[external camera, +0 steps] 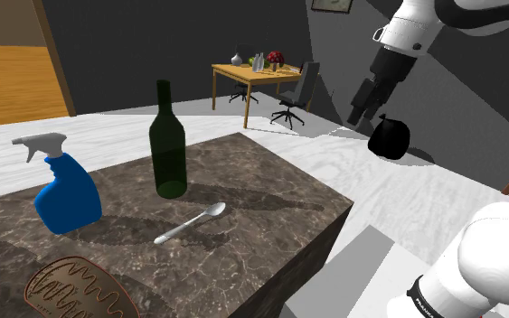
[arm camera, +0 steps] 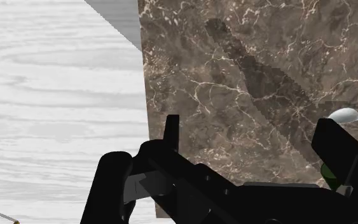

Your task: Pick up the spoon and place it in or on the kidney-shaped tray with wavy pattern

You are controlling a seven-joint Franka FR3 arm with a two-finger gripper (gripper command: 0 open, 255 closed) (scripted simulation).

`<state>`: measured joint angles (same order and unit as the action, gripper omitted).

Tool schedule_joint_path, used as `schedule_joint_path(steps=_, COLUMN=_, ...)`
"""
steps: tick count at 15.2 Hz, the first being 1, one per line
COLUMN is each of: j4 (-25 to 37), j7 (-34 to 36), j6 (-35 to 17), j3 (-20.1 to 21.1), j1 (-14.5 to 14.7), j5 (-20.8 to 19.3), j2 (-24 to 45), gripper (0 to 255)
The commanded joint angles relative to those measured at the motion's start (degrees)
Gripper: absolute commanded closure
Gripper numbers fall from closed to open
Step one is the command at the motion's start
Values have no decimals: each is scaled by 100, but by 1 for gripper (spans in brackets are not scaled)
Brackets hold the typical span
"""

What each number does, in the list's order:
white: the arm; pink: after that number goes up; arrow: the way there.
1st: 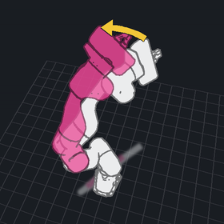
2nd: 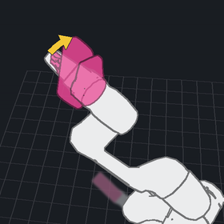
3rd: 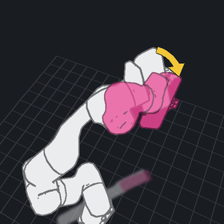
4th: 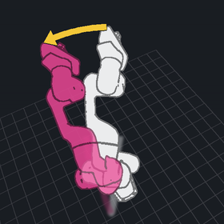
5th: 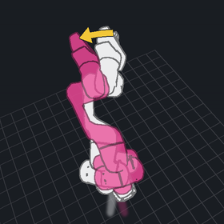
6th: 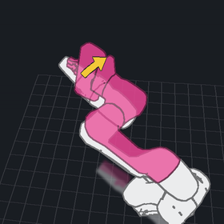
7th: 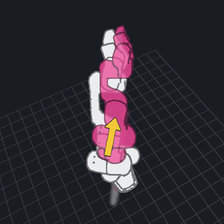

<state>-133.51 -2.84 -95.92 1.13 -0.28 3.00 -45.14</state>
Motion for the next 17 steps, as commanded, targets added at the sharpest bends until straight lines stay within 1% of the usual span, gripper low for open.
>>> schedule_joint_path(steps=1, j4=0, j7=0, j6=0, j3=0, j1=0, j5=0, j2=0, gripper=0)
schedule_joint_path(steps=9, j4=67, j7=798, j6=-723, j3=759, j1=213, j5=352, j2=1161, gripper=0)
schedule_joint_path(steps=13, j4=253, j7=1195, j6=-1059, j3=1118, j1=293, j5=447, j2=1862, gripper=0)
schedule_joint_path(steps=17, j4=541, j7=1605, j6=-1359, j3=1454, j1=363, j5=461, j2=2631, gripper=0)
